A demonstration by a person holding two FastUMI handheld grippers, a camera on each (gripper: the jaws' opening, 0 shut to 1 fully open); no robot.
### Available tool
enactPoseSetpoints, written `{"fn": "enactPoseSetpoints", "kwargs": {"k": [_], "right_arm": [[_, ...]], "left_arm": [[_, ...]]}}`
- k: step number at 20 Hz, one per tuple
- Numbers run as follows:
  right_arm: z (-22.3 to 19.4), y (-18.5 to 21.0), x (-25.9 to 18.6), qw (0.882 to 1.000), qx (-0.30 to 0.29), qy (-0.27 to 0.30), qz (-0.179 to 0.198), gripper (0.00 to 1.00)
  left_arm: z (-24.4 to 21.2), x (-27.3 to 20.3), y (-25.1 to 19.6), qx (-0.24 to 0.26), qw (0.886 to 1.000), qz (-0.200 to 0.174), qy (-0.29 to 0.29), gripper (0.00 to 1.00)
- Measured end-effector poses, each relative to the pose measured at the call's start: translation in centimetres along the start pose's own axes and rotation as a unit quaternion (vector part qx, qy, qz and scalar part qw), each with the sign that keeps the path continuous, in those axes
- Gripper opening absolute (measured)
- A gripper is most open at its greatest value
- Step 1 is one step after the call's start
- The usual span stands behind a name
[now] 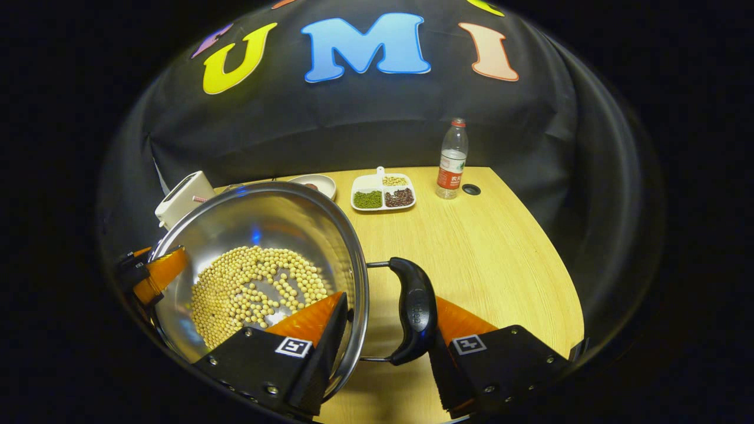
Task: First push the handle of the pot to place it horizontally, then grasp the pot with both hands and set it on the induction cooktop.
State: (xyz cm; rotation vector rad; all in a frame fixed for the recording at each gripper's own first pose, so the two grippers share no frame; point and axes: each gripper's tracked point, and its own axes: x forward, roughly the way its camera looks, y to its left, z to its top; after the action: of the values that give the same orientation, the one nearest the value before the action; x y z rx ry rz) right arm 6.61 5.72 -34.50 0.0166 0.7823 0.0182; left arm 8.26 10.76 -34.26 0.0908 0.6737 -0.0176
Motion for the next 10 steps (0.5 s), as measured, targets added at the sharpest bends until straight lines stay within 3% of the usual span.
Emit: {"fn": "enactPoseSetpoints", "kwargs": {"k": [7,10], "right_arm": [[0.5,5.1,0.2,1.0,-0.009,-0.001,0.011,0.71],[0.4,7.5,0.6,1.0,-0.019,-0.002,0.016,0.72]], "left_arm": [[-0.1,-0.7,5.5,-0.007,1.0,0.016,-0.003,0.74],[-0.6,-0.7,7.6,-0.015,1.0,0.021,0.0,0.7]]}}
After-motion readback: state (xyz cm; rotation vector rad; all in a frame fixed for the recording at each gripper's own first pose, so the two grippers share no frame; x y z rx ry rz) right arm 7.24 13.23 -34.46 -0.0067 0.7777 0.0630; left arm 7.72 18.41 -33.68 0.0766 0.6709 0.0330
